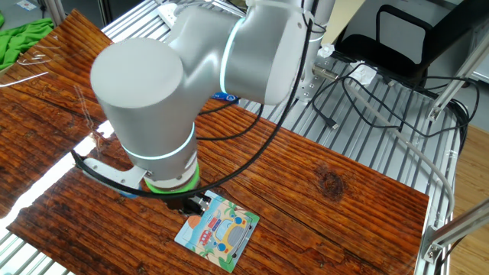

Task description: Assemble one piece of a puzzle

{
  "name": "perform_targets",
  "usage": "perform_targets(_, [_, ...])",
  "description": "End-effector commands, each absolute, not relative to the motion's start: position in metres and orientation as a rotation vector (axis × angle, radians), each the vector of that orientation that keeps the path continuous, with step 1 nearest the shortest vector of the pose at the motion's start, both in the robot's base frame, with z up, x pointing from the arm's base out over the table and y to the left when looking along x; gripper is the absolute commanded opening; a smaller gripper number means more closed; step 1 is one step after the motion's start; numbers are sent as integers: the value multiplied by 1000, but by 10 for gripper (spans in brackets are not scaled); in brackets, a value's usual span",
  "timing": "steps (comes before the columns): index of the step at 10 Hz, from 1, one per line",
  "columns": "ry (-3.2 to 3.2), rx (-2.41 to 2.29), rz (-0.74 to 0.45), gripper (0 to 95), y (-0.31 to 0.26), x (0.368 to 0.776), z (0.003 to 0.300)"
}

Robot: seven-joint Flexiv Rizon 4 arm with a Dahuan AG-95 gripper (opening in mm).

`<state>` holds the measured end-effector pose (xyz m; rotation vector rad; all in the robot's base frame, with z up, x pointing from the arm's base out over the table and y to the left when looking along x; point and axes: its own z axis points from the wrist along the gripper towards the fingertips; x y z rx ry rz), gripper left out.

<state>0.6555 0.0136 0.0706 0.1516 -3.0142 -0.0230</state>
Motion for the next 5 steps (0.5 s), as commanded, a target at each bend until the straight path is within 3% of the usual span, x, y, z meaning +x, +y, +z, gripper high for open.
perform_targets(1, [-2999,152,-26,0,5,654,70])
perform_targets(5, [-2991,176,-31,0,-5,653,67])
